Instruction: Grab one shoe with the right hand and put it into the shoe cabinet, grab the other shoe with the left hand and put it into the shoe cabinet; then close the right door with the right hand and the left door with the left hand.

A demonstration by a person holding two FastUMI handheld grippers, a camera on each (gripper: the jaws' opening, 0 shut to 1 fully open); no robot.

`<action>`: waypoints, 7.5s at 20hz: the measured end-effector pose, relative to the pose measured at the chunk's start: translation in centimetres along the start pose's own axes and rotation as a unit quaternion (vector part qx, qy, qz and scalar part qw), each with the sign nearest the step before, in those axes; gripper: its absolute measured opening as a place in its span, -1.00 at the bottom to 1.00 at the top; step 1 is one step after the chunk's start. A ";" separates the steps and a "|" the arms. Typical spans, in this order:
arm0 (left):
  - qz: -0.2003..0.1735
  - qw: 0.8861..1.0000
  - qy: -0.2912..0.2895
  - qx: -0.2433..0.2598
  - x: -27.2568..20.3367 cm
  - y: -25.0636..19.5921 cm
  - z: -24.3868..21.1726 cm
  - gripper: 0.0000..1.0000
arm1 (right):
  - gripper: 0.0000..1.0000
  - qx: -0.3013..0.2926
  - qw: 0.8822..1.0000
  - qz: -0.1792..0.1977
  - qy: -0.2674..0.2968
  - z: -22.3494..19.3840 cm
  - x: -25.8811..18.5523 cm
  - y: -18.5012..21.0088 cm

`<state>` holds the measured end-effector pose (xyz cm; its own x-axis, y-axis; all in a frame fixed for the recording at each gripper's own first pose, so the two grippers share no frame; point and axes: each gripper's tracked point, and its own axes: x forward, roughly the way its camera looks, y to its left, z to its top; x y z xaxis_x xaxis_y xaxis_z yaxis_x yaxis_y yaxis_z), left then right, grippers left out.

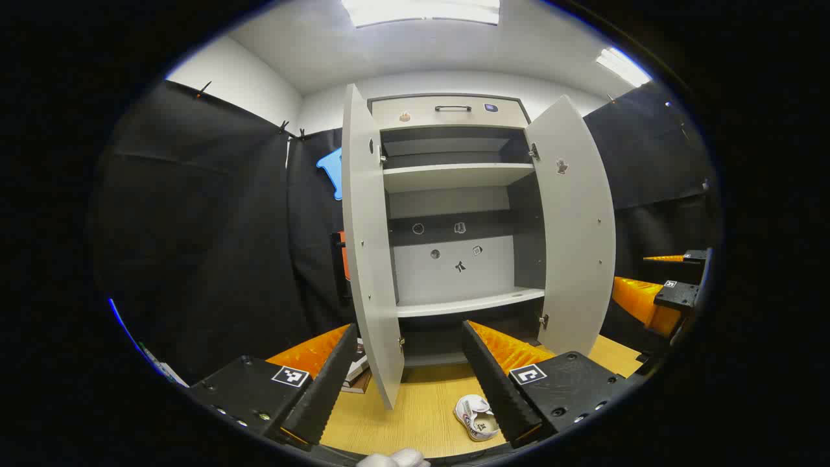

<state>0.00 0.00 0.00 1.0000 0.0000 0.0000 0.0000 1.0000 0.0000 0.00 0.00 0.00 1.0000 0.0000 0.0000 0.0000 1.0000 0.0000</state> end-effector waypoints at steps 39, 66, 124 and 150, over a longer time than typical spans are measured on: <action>0.013 1.000 0.026 0.005 -0.5 1.8 -2.9 0.92 | 0.65 0.068 0.942 0.033 0.327 -35.8 7.8 3.6; 0.023 0.998 0.065 0.008 4.4 1.1 -5.6 0.94 | -0.84 0.109 0.931 0.017 0.347 -40.8 20.0 2.4; 0.160 0.986 0.049 -0.022 4.2 6.3 -5.5 0.93 | 0.21 0.042 0.970 0.022 0.237 -2.6 50.6 5.4; -0.056 0.997 0.052 0.009 2.4 -2.7 -12.0 0.93 | 0.98 0.021 0.998 -0.054 -0.005 -1.6 5.7 -6.4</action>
<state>2.36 -2.69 -12.04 0.9881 -0.1114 -0.1056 0.1133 0.9935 0.0117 5.70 -6.41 -1.61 0.9940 -0.1087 0.0084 0.1083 0.9932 0.0423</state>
